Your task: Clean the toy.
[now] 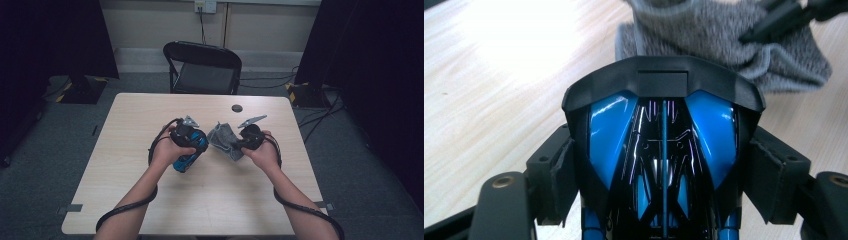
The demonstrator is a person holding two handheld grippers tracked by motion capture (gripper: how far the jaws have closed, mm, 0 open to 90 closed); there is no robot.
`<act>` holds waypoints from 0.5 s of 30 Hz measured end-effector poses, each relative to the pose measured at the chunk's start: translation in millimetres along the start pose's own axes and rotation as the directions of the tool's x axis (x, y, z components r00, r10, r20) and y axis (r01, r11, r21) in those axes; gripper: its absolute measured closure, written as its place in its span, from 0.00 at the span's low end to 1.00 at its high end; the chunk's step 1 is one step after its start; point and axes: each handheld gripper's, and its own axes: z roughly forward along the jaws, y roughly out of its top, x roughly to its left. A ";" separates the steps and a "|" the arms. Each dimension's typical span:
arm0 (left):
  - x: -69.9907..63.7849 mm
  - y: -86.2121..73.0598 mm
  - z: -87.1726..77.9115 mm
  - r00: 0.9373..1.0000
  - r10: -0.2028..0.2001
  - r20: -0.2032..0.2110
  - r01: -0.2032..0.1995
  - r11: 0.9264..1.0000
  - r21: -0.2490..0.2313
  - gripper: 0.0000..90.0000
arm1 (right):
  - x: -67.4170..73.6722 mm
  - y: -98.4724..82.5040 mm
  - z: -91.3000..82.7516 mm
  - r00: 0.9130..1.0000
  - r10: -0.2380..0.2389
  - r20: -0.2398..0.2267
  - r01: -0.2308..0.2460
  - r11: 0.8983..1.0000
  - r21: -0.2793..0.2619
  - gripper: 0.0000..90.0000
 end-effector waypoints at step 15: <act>-4.6 -9.5 11.3 1.000 0.001 0.016 -0.001 0.999 0.045 0.28 | 9.2 27.7 -11.2 1.000 -0.023 -0.002 0.023 0.998 -0.058 0.92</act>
